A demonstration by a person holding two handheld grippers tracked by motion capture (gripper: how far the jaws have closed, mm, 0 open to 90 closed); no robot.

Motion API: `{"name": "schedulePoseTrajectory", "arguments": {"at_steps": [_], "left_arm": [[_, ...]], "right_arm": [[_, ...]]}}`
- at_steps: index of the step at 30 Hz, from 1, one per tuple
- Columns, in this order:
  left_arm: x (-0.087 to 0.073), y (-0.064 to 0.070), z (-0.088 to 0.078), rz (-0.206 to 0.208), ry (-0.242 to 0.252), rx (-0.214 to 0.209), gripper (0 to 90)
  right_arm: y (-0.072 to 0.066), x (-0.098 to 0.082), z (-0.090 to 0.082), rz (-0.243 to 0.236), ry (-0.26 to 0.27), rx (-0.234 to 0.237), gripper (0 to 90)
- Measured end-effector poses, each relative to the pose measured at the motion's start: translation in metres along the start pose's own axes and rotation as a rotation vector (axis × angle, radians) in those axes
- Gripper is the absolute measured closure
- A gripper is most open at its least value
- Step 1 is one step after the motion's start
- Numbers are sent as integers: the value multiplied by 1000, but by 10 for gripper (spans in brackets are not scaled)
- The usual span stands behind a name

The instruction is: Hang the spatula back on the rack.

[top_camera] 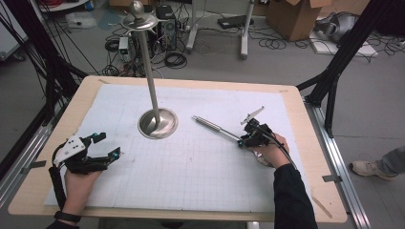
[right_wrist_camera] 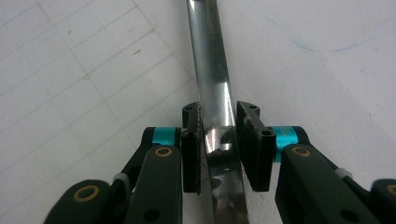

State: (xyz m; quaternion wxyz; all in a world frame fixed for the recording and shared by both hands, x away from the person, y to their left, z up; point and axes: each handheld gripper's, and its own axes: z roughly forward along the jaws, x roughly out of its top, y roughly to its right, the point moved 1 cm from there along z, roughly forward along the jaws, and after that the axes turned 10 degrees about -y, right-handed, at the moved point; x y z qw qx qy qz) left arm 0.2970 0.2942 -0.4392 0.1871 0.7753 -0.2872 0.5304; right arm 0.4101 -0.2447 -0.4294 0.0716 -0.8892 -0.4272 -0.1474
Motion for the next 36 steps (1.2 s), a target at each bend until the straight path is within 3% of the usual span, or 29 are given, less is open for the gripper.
{"name": "schedulePoseTrajectory", "arguments": {"at_steps": [4,7,13,22,36], "left_arm": [[0,0,-2,-1,4,2,182],[0,-1,-2,0,3,0,182],[1,-1,-2,-2,10,3,183],[2,-1,-5,-7,19,7,183],[3,-4,-10,-11,31,16,183]], "right_arm": [[-2,1,-1,-17,-9,-11,746],[-4,0,-1,-5,-7,-17,748],[-5,-3,-4,-12,20,-26,749],[-11,-13,-22,22,160,-24,749],[-34,-13,-60,22,412,-38,749]]}}
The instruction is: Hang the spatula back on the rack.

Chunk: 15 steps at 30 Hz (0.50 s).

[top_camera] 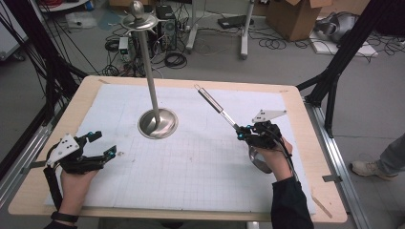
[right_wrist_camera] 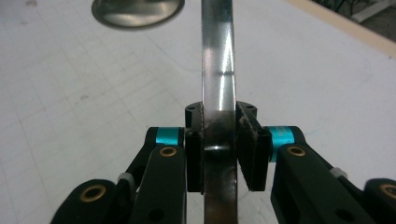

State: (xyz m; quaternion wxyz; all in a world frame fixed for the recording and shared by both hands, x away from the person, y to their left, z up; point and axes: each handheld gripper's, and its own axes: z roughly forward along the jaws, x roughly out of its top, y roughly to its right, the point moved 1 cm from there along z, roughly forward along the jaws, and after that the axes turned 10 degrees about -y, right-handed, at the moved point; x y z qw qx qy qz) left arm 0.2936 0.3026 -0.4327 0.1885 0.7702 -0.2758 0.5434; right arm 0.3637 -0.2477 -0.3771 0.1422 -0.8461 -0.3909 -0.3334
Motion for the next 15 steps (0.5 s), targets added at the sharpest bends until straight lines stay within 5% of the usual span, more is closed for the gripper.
{"name": "schedulePoseTrajectory", "arguments": {"at_steps": [15], "left_arm": [[0,-1,-2,-4,3,8,182]], "right_arm": [[-18,8,-27,22,278,-11,749]]}}
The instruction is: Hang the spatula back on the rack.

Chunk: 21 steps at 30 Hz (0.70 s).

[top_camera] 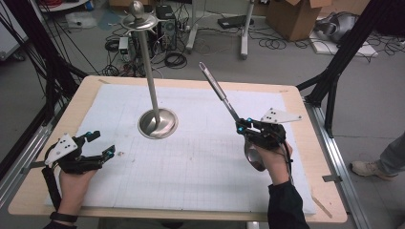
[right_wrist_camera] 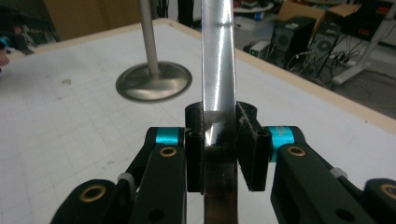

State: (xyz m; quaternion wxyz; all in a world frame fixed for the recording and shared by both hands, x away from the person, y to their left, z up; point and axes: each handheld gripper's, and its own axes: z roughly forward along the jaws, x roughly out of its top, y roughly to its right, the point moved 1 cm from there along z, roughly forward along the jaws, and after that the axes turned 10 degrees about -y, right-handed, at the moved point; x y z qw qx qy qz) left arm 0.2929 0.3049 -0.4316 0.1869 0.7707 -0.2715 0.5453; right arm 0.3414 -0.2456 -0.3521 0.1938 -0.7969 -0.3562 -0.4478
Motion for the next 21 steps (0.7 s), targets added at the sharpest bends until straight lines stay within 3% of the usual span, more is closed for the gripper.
{"name": "schedulePoseTrajectory", "arguments": {"at_steps": [11,21], "left_arm": [[0,-1,-1,-2,6,0,182],[0,-1,-1,-5,9,0,183]], "right_arm": [[-9,11,-4,15,145,5,749],[-28,33,11,-14,257,39,749]]}}
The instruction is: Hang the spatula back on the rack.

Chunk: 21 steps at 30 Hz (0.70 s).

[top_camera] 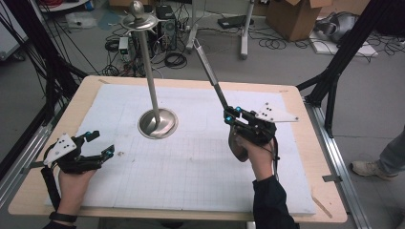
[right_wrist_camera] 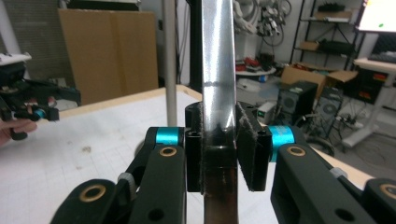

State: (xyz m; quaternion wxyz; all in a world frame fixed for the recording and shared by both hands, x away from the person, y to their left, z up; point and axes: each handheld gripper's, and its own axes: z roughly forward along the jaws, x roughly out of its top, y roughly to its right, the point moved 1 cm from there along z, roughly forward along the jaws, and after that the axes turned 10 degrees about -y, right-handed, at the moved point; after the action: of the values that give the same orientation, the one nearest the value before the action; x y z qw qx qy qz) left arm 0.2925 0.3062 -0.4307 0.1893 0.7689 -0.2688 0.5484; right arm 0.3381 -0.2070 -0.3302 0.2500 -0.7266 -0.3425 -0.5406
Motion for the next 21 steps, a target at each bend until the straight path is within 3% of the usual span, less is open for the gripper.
{"name": "schedulePoseTrajectory", "arguments": {"at_steps": [11,21], "left_arm": [[0,0,0,-1,6,-3,182],[1,0,-2,-4,13,-4,182]], "right_arm": [[-23,13,32,-13,85,50,749],[-40,18,62,-13,131,93,749]]}}
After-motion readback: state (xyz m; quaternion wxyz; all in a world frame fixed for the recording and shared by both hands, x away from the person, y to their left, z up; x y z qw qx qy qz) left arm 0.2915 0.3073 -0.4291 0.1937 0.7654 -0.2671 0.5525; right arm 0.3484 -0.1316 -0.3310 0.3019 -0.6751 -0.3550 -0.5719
